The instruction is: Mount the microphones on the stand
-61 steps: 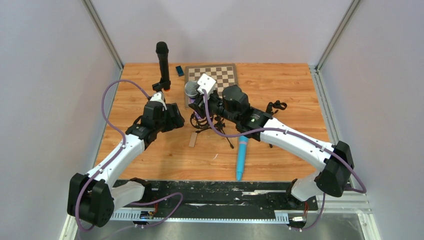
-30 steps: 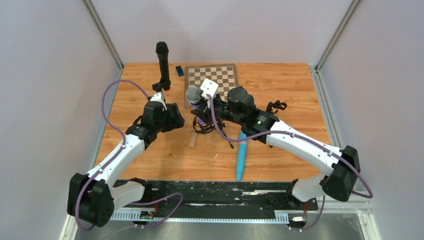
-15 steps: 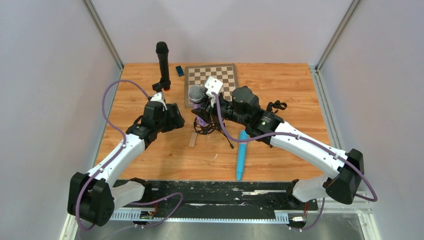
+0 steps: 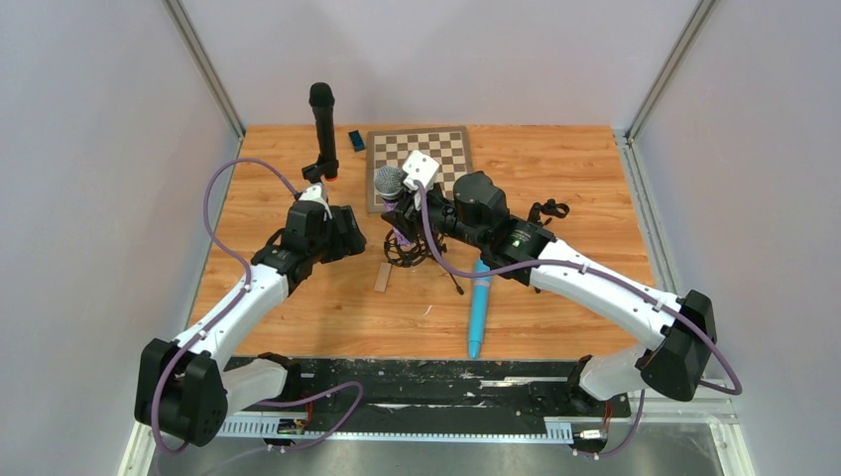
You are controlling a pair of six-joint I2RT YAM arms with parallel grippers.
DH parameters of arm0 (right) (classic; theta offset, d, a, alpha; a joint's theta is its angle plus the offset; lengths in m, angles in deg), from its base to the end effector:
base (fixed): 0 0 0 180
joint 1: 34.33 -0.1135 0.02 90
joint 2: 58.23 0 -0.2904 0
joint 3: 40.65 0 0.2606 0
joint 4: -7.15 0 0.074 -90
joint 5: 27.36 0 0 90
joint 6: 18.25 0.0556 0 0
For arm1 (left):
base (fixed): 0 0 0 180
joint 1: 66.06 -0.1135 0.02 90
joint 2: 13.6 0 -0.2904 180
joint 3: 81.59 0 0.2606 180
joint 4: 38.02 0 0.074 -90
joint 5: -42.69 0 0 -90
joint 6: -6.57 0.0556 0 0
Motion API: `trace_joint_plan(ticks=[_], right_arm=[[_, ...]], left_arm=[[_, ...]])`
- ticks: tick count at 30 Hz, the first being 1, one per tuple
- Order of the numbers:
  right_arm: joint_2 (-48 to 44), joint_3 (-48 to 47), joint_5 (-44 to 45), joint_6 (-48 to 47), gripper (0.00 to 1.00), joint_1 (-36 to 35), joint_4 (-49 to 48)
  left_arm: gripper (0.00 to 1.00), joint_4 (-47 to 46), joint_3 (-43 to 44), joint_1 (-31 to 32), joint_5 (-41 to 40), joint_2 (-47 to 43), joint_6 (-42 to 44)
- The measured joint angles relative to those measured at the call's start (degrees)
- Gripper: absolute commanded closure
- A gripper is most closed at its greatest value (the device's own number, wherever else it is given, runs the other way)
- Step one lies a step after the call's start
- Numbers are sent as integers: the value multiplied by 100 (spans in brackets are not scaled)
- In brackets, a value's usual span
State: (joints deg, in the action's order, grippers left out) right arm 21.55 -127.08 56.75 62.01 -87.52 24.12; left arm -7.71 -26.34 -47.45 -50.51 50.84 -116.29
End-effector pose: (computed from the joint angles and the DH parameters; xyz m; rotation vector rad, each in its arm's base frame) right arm 0.2079 0.2873 0.4063 -1.0013 1.4889 0.6393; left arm 0.2397 -0.0774 0.2515 -0.3143 2.2710 -0.4118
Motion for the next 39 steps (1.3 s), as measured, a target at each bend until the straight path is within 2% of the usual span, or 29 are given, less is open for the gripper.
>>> trace_joint_plan(ticks=[25, 39], right_arm=[[-74, 308, 151, -352, 100, -234, -262], [-107, 348, 669, -321, 100, -354, -260]], left_arm=[[0, 39, 0, -2, -31, 87, 2], [0, 44, 0, 0, -48, 87, 2]])
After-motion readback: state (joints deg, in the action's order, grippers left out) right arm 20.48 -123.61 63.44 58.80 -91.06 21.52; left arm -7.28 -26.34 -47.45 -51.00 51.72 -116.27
